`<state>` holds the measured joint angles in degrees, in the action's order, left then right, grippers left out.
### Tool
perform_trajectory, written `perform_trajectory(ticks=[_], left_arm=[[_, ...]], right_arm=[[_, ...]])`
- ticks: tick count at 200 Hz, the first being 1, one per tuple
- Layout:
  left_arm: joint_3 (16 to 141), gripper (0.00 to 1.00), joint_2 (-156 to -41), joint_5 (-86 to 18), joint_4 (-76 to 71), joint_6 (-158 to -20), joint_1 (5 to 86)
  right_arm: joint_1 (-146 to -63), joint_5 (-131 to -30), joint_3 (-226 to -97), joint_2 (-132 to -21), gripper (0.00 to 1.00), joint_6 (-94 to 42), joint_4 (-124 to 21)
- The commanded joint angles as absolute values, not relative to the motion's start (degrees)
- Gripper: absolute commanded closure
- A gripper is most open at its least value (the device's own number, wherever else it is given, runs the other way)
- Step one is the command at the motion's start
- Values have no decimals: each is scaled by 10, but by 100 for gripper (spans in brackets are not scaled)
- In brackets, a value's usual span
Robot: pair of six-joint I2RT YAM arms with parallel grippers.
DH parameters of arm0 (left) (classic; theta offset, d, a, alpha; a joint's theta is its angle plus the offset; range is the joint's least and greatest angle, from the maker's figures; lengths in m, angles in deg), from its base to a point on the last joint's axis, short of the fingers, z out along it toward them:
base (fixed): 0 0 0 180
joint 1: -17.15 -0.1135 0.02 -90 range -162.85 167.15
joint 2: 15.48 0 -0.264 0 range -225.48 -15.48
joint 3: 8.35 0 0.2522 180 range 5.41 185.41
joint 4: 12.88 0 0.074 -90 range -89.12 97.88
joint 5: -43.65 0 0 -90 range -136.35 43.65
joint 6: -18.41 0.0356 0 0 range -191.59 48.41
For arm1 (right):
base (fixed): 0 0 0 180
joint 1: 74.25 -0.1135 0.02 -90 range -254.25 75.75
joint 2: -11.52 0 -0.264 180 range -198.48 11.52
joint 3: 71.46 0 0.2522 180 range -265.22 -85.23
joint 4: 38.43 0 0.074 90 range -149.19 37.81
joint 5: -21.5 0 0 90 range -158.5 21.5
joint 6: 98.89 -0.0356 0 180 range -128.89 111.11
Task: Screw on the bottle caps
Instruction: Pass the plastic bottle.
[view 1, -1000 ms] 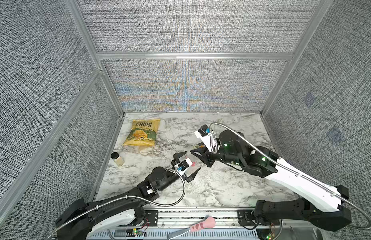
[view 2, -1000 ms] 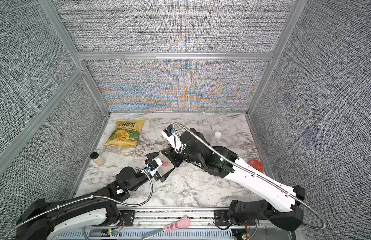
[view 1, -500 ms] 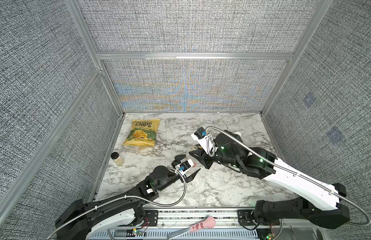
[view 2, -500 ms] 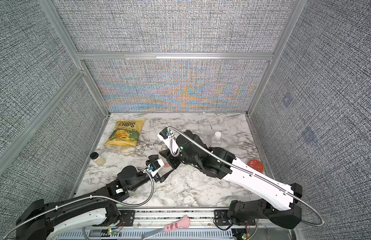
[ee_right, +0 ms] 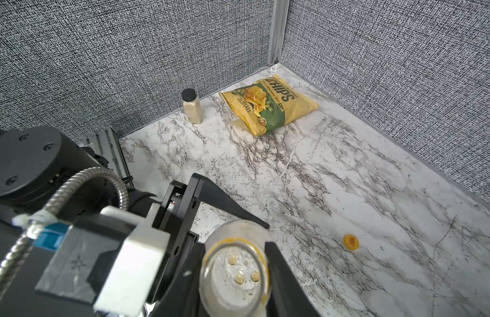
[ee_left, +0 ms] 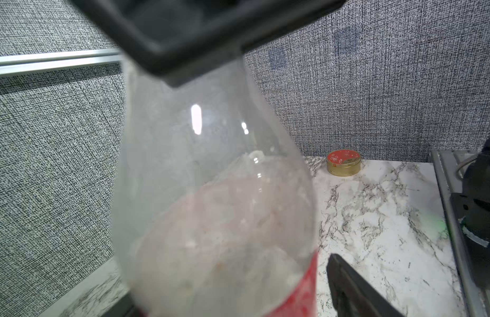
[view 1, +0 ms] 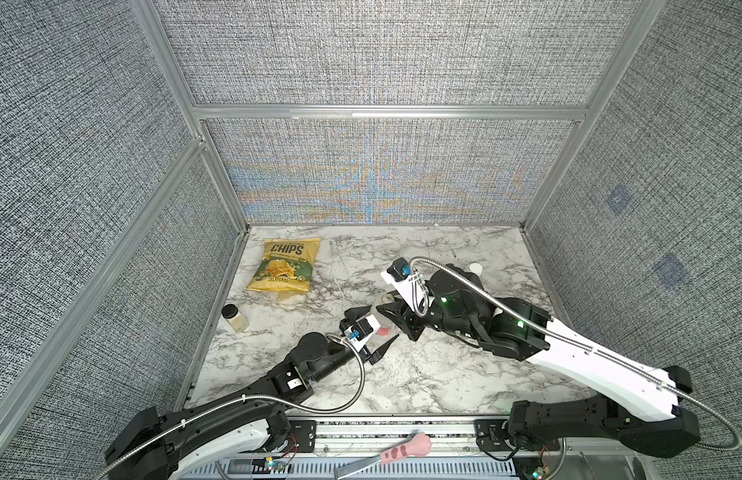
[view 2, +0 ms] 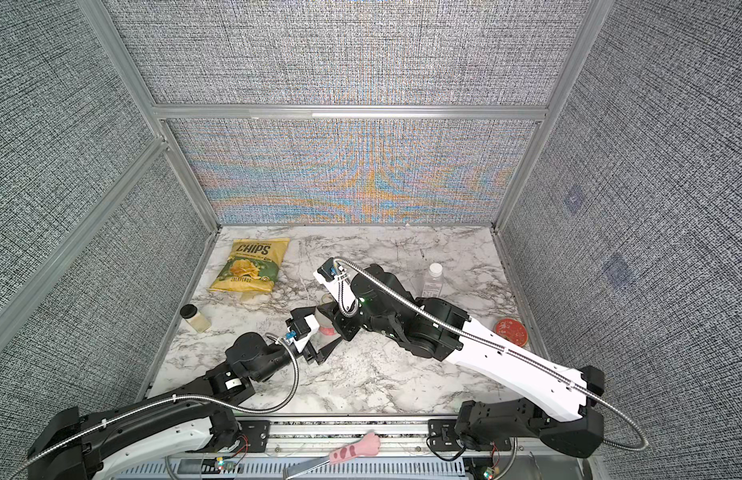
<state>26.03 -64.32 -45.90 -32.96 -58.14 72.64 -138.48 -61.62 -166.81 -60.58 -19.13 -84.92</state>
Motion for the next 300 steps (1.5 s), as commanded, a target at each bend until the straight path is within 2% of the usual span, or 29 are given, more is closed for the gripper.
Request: perform_trajectory(ticks=[1,21,99,165,255,300], left_arm=[[264,16,-639,-443,-326,-591,726],[264,20,-643,-442,-332,-592,726],[256,25,-633,-447,-358,-595,723],[254,39,-633,-440,-362,-595,722],[257,47,-631,-448,-352,-586,721],[258,49,-630,-446,-346,-585,722]], right_arm=[[-1388,-612,-1665,-605,100,-188,-826],[-1390,-614,-1667,-607,100,-188,-825],[-1400,-616,-1664,-606,100,-189,-816],[-1402,-616,-1659,-604,100,-194,-811],[-1404,-615,-1661,-600,100,-201,-810],[-1404,-613,-1662,-593,81,-206,-809]])
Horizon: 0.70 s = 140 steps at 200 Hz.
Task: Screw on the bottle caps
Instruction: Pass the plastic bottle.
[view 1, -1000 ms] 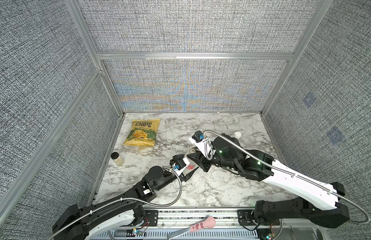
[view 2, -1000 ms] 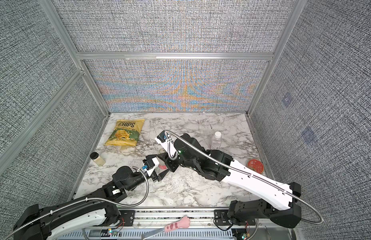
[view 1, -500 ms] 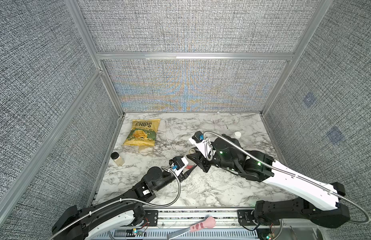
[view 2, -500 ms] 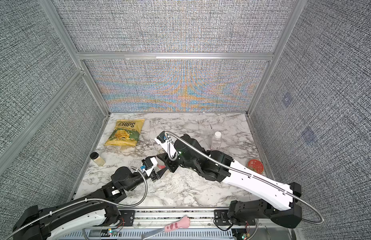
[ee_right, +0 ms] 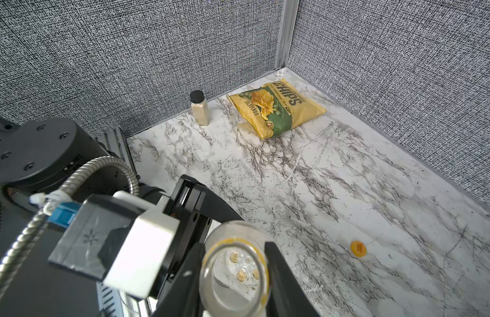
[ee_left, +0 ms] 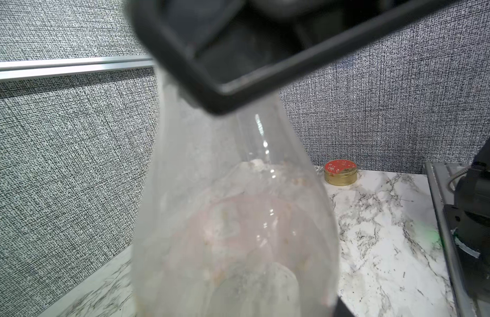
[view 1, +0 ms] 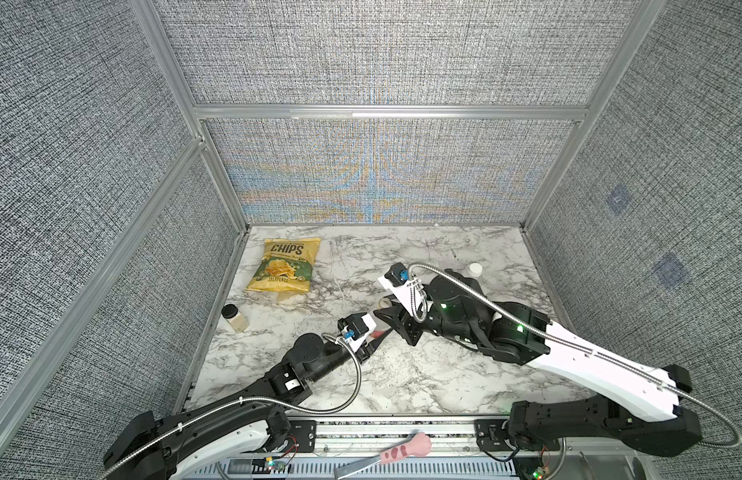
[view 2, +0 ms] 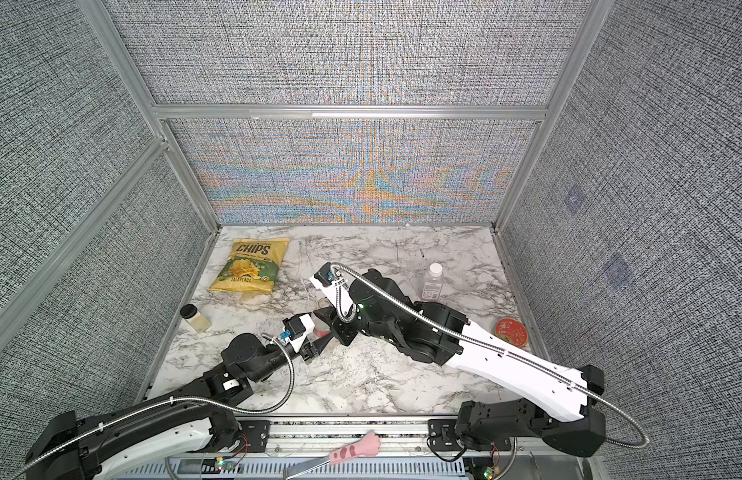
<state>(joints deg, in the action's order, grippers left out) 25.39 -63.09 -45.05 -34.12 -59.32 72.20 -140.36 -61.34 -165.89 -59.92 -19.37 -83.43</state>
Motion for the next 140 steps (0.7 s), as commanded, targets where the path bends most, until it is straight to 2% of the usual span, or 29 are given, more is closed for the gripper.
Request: perform_trajectory(ticks=[1,13,112,125,140], left_arm=[[258,49,-630,-446,-346,-585,722],[258,49,-629,-444,-344,-585,722],[257,53,-627,-438,-341,-583,722],[257,53,-627,-439,-341,-585,722],[257,53,-624,-439,-338,-585,722]], right_arm=[[-1404,-613,-1662,-593,80,-206,-809],[-1404,-614,-1663,-593,73,-208,-809],[-1404,-615,-1665,-589,47,-218,-809],[-1404,-602,-1670,-587,40,-222,-815],[-1404,-586,-1673,-577,35,-224,-815]])
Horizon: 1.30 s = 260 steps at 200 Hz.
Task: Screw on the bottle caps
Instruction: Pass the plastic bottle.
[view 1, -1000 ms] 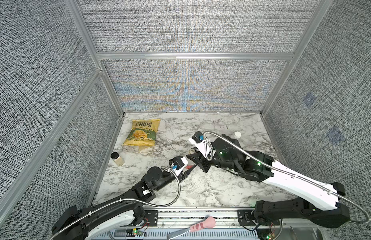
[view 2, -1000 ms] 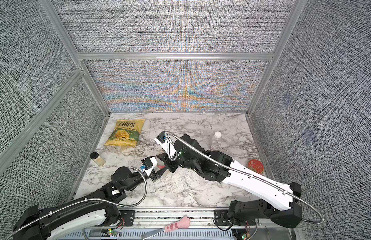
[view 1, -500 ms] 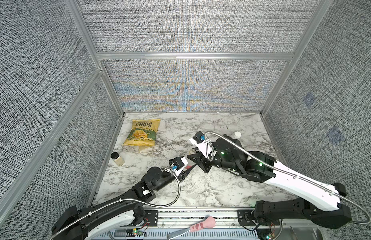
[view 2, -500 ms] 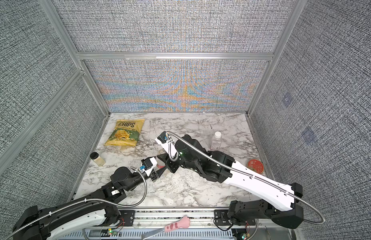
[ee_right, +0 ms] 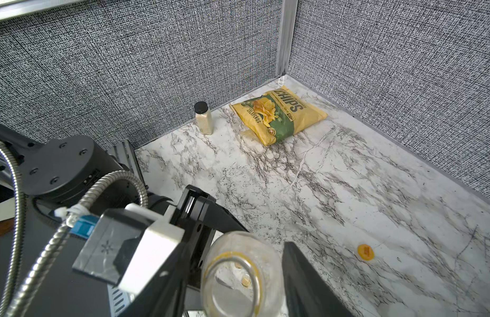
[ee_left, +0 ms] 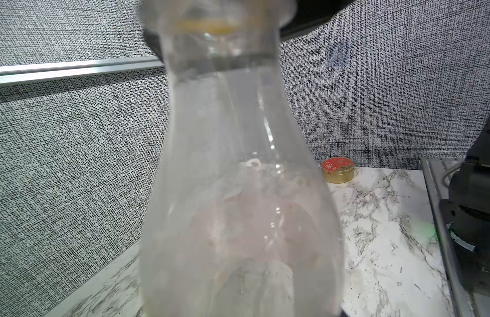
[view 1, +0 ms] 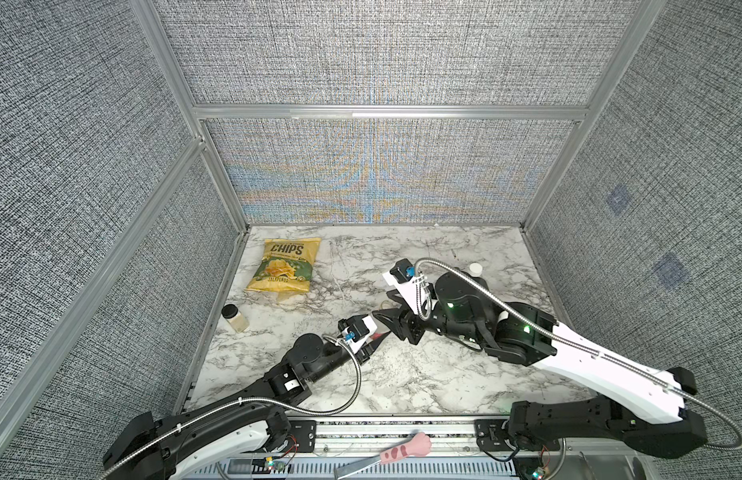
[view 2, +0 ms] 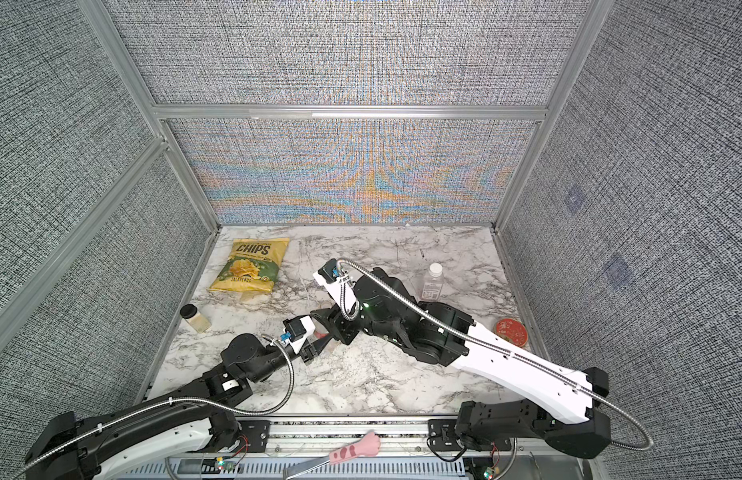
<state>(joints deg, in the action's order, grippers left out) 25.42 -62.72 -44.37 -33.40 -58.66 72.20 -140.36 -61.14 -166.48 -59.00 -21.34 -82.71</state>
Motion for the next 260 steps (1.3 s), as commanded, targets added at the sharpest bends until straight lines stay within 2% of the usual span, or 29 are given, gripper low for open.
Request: perform_trajectory(ticks=[1,41,79,105,121,157,203,226,260], left_arm=[[257,53,-624,-439,-338,-586,722],[264,53,-609,-426,-317,-597,722],[271,53,-555,-408,-253,-611,722],[277,53,-516,-397,-196,-612,722],[280,52,-493,-385,-157,-613,722],[272,52,-438,-360,-103,-637,722],[254,52,-389,-330,-68,-650,723],[221,53,-367,-322,-112,-664,725],[198,53,-377,-325,-173,-675,727]], right_arm=[[-1404,-585,-1674,-576,34,-223,-815],[-1389,-506,-1713,-551,13,-249,-858],[-1302,-482,-1733,-528,1,-289,-921],[-1179,-592,-1711,-539,1,-319,-952],[-1139,-639,-1697,-572,1,-319,-973],[-1127,-651,-1695,-682,3,-302,-1003],[-1110,-645,-1749,-839,15,-286,-1022],[-1106,-648,-1800,-927,21,-273,-1047],[-1093,-654,-1846,-1013,21,-258,-1055]])
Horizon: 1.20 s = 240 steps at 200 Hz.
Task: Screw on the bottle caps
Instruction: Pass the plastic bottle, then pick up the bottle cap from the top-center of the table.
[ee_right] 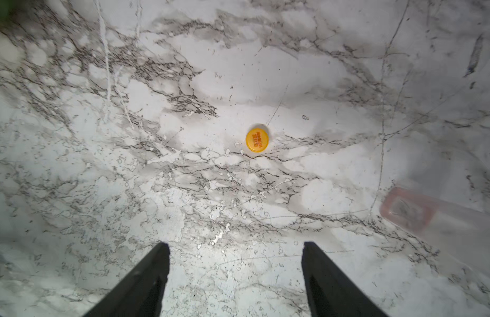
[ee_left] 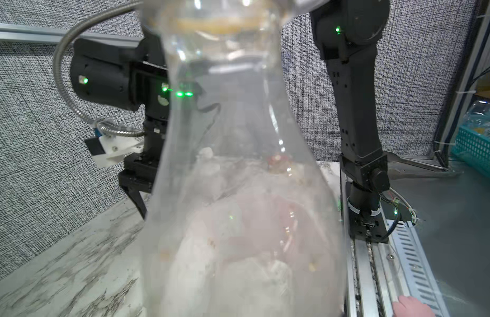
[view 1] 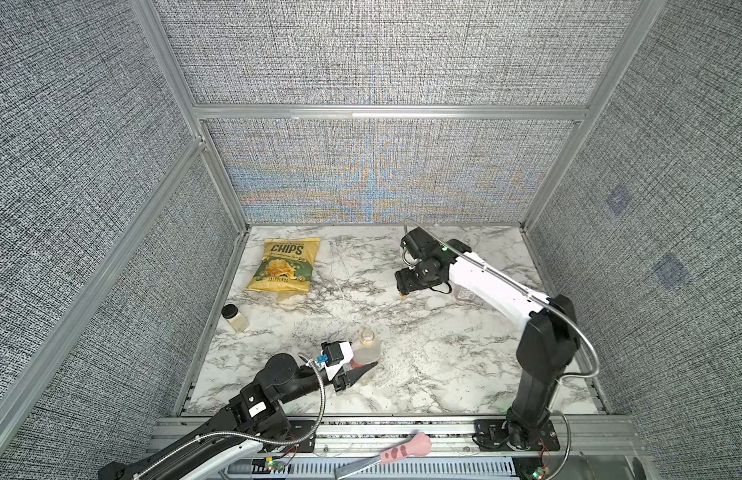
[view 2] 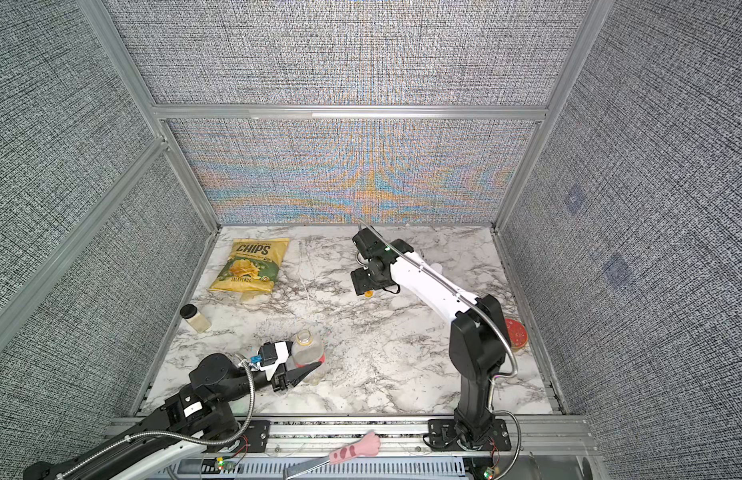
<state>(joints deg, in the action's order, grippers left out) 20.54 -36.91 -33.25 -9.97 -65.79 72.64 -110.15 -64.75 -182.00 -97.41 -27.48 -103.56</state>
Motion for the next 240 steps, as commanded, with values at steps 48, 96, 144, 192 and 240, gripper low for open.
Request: perform_trajectory(ticks=[48,96,144,192,240], left_arm=[[212,52,-425,-309,-222,-716,728],[210,51,-450,-368,-244,-732,769],[185,49,-467,-447,-287,-711,801],[131,49,-521,-491,-399,-717,811],[106,49,-568,-525,-467,-699,815]], right_arm=[[-1082,-675,-1895,-1087,22,-254,-1056],[-1064,-682,-1913,-1136,24,-256,-1052],[-1060,-677,-1939,-1171,34,-257,-1052],[-1058,-663,-1952,-1207,38,-253,-1056],[-1057,-653,-1968,-1229,47,-254,-1057]])
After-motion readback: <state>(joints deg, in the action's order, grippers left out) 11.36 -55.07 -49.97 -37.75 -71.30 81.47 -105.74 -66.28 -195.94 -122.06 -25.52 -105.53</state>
